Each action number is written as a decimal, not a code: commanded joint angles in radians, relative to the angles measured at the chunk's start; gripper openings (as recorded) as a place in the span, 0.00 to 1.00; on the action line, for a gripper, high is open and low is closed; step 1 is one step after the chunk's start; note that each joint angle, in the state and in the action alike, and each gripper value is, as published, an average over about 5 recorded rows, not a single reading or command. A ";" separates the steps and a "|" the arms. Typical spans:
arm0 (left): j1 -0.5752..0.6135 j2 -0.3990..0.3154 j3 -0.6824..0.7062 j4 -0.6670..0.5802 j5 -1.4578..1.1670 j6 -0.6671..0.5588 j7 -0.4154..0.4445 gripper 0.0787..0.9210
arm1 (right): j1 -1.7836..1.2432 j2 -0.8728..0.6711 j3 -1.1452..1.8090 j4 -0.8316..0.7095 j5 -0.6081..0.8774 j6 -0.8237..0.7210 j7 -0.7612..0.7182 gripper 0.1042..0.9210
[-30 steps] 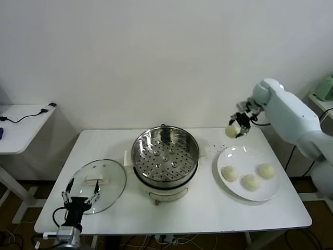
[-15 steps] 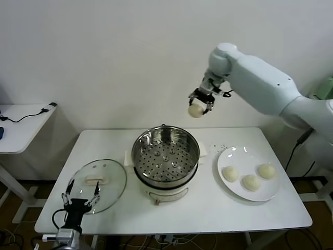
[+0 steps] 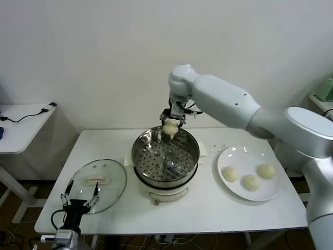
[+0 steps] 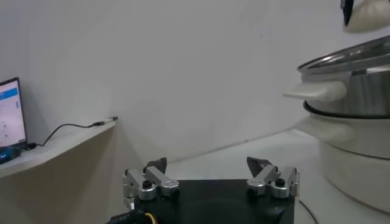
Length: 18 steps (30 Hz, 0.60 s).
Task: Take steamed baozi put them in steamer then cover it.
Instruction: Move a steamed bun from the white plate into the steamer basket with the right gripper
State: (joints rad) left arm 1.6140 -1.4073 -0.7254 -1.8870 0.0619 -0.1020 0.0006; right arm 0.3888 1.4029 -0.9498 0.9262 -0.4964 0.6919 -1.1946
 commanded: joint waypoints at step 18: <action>0.010 -0.002 -0.005 0.011 -0.010 -0.005 -0.006 0.88 | -0.121 0.086 0.041 -0.097 -0.124 0.051 0.022 0.81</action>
State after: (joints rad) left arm 1.6225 -1.4083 -0.7298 -1.8737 0.0540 -0.1063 -0.0047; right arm 0.2866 1.4741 -0.9159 0.8443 -0.6097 0.7362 -1.1649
